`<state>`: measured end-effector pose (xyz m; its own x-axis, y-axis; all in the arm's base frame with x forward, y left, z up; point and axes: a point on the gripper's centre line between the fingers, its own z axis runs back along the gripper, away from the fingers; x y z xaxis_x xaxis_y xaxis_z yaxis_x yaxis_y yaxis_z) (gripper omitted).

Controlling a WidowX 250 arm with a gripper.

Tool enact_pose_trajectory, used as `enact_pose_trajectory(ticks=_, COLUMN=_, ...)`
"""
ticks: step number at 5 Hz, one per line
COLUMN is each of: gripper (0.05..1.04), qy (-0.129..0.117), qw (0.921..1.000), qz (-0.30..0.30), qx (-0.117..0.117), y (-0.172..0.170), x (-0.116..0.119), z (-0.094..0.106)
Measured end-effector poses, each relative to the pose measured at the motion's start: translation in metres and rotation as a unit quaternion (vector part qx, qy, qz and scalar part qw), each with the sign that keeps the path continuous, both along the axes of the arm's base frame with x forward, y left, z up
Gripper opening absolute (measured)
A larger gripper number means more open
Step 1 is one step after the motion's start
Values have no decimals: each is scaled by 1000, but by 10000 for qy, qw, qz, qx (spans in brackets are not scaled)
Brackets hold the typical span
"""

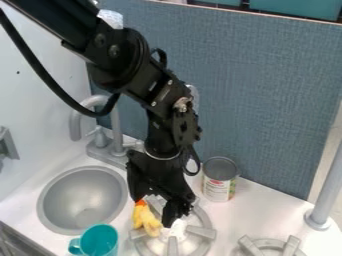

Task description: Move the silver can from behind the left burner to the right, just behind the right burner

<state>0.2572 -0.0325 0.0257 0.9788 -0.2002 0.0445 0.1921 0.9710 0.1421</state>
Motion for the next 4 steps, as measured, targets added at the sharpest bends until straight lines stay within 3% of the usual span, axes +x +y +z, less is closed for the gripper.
enact_pose_trajectory(ticks=1, gripper=1000, qy=111, qw=9999, qz=7, qx=6, y=0, x=-2, z=-6)
enact_pose_trajectory(ticks=2, gripper=1000, qy=-104, qw=9996, qz=200, qx=-182, y=8, x=35, z=-2)
enact_pose_trajectory(ticks=4, gripper=1000, qy=160, qw=9992, qz=152, qx=-327, y=19, x=119, z=-34)
